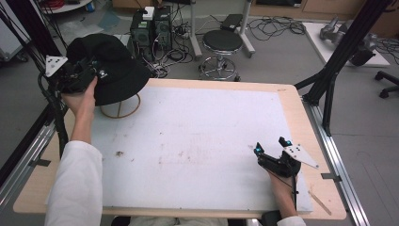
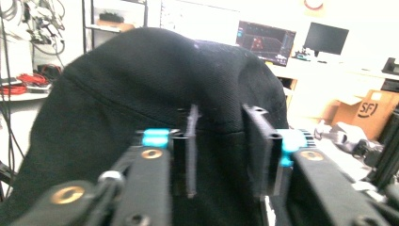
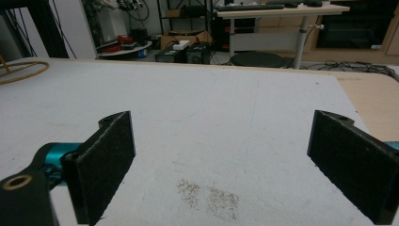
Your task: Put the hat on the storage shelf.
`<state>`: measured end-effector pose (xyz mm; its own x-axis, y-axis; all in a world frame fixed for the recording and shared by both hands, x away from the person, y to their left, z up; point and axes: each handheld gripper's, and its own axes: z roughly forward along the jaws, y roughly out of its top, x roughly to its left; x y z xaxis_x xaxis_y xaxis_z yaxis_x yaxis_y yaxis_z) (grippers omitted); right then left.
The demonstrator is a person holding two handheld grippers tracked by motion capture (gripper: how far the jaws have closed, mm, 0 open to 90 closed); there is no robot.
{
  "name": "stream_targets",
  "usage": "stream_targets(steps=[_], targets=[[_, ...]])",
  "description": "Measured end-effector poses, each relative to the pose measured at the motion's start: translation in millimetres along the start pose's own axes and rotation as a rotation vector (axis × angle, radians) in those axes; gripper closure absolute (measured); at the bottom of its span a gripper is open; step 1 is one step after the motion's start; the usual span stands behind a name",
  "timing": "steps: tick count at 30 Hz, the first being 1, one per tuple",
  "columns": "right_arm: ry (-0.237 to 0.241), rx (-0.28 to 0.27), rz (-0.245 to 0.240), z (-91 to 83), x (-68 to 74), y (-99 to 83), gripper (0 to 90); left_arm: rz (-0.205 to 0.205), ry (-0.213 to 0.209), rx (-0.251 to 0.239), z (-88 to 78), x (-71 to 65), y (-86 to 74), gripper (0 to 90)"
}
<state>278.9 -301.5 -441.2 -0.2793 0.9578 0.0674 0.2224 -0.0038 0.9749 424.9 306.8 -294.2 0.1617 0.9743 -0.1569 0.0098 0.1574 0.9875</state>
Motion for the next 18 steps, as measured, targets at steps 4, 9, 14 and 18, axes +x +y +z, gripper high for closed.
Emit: stream_targets(steps=[4, 9, 14, 18], targets=[[0.001, 0.001, 0.002, 0.0, 0.4, 0.1, 7.2, -0.032, 0.028, -0.017, -5.1, 2.6, -0.6, 49.1], [0.001, 0.000, -0.007, 0.2, 0.5, 0.3, 7.2, -0.015, 0.026, -0.042, -17.1, 2.2, -1.2, 40.5], [0.007, -0.002, -0.010, 0.8, 1.9, 0.5, 7.2, 0.025, 0.028, -0.019, -27.2, 0.4, -4.1, 30.7], [0.009, 0.003, -0.005, 0.7, 2.0, 0.6, 7.2, 0.078, 0.052, -0.016, -37.8, -0.9, -8.1, 27.6]])
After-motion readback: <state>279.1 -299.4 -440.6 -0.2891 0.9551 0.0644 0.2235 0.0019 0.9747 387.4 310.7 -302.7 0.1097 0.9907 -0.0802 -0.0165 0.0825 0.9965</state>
